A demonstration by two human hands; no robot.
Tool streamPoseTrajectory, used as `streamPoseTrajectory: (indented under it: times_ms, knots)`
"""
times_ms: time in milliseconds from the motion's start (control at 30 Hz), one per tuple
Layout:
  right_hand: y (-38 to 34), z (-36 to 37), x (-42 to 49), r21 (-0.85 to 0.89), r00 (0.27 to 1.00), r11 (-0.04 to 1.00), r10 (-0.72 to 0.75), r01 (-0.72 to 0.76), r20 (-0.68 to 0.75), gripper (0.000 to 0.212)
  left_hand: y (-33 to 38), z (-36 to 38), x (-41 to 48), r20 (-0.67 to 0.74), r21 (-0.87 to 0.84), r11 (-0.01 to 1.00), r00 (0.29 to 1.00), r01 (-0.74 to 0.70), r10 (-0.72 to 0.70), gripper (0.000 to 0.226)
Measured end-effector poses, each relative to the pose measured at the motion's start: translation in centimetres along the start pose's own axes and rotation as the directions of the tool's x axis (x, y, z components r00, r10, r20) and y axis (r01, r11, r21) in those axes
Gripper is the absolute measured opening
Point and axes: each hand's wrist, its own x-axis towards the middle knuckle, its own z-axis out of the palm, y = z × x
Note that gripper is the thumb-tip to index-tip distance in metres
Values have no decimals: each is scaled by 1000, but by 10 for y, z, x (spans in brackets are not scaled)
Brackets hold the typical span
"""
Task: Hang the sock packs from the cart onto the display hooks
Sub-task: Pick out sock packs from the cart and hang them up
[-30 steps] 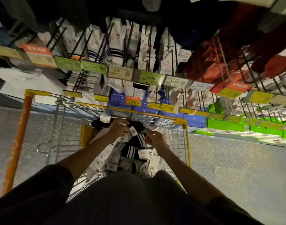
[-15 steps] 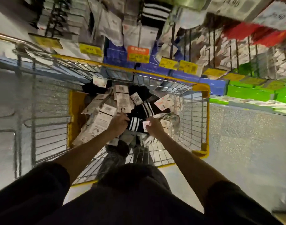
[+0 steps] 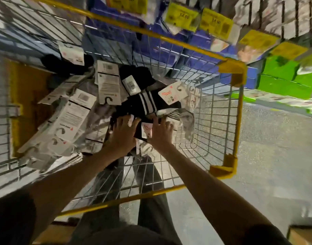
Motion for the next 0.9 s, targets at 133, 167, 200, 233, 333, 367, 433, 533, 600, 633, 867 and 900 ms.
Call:
streamPoseTrajectory:
  times_ms: [133, 167, 200, 233, 333, 367, 433, 533, 600, 633, 867, 900]
  knots:
    - [11, 3, -2, 201, 991, 975, -115, 98, 75, 79, 6, 20, -4, -112, 46, 999, 994, 6, -1, 98]
    - [10, -1, -8, 255, 985, 958, -155, 132, 70, 69, 7, 22, -6, -113, 74, 997, 994, 15, -7, 99]
    - [7, -7, -16, 296, 979, 940, -193, 168, 59, 57, 6, 22, -10, -118, 96, 995, 993, 15, -3, 97]
    - [5, -14, -25, 317, 971, 925, -236, 210, 43, 47, 7, 20, -15, -137, 111, 994, 990, -1, 17, 91]
    - [-2, -45, -48, 288, 920, 878, -392, 382, -27, 29, 1, 8, -26, -243, 88, 985, 955, -150, 168, 69]
    - [-3, -57, -52, 270, 900, 862, -433, 430, -52, 28, 0, 0, -28, -253, 39, 974, 941, -222, 224, 63]
    - [-4, -74, -51, 278, 895, 854, -440, 441, -68, 31, 0, -17, -31, -203, -212, 927, 942, -310, 269, 55]
    - [0, -81, -33, 484, 939, 805, -307, 343, -155, 30, 3, -40, -27, -105, -528, 822, 976, -215, 188, 55]
    - [0, -71, -18, 642, 956, 709, -206, 293, -209, 26, -3, -39, -23, -54, -496, 868, 998, -15, -13, 55]
    - [-1, -66, -10, 653, 960, 704, -181, 279, -215, 27, -8, -37, -21, -40, -504, 861, 994, 65, -99, 55]
    - [-8, -45, 32, -74, 922, 935, -354, 347, -155, 81, -24, -37, -26, -88, -824, 551, 929, 135, -359, 52]
    - [-12, -43, 38, -131, 911, 919, -387, 371, -140, 89, -28, -35, -25, -92, -834, 531, 913, 148, -398, 49]
